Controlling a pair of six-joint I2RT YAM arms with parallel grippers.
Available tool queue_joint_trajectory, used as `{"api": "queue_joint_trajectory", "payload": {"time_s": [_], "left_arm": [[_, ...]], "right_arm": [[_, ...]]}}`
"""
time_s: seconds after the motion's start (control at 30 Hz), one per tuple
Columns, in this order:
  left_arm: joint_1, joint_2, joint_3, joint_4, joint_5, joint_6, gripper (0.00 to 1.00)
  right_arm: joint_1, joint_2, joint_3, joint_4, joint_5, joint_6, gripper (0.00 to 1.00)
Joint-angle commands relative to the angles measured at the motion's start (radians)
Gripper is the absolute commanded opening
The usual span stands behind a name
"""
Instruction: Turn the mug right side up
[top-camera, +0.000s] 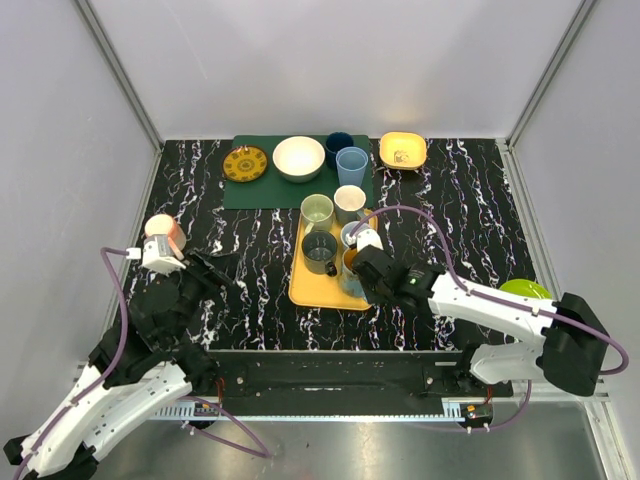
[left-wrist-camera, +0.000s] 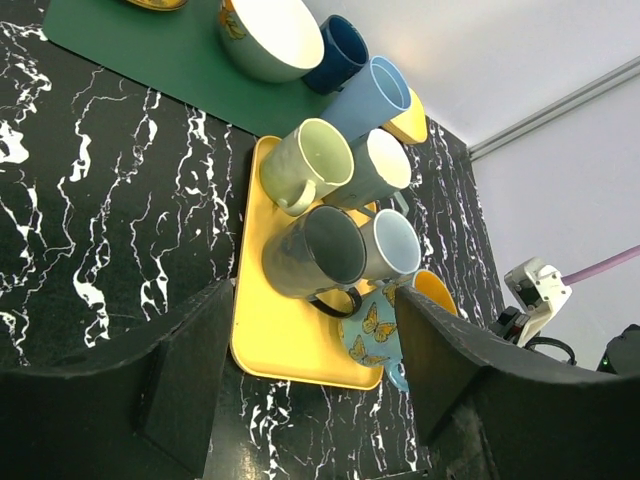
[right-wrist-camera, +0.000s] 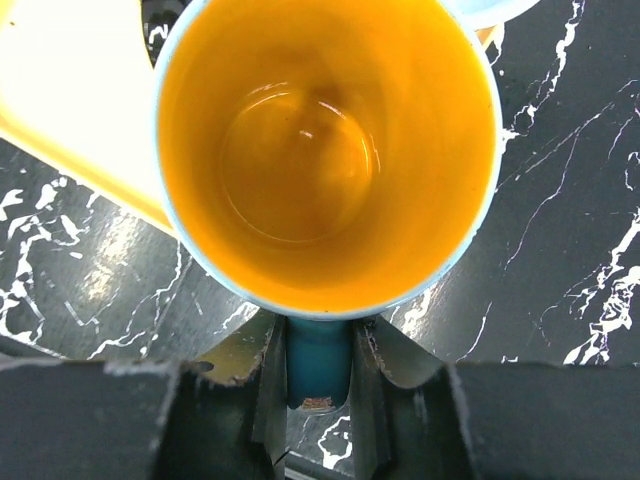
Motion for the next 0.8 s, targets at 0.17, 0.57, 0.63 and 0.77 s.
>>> {"api": "queue_joint_trajectory", "payload": {"time_s": [0.17, 0.57, 0.63, 0.77], "left_arm": [[0.003, -0.009, -0.019, -0.006, -0.036, 0.014, 0.68], [0.003, -0.02, -0.034, -0.02, -0.033, 0.003, 0.68], [0.003, -0.025, -0.031, -0.035, -0.041, 0.009, 0.68], [0.003, -0.016, -0.028, -0.053, -0.067, 0.014, 0.69]], "right_arm": [[0.031, 0.039, -0.026, 0.179, 0.103, -0.001, 0.0], [0.071, 0.047, 0.0, 0.138, 0.115, 0.051, 0.29], [0.074, 0.031, 0.008, 0.127, 0.115, 0.065, 0.44], [0.08, -0.022, 0.038, 0.056, 0.109, 0.085, 0.58]]}}
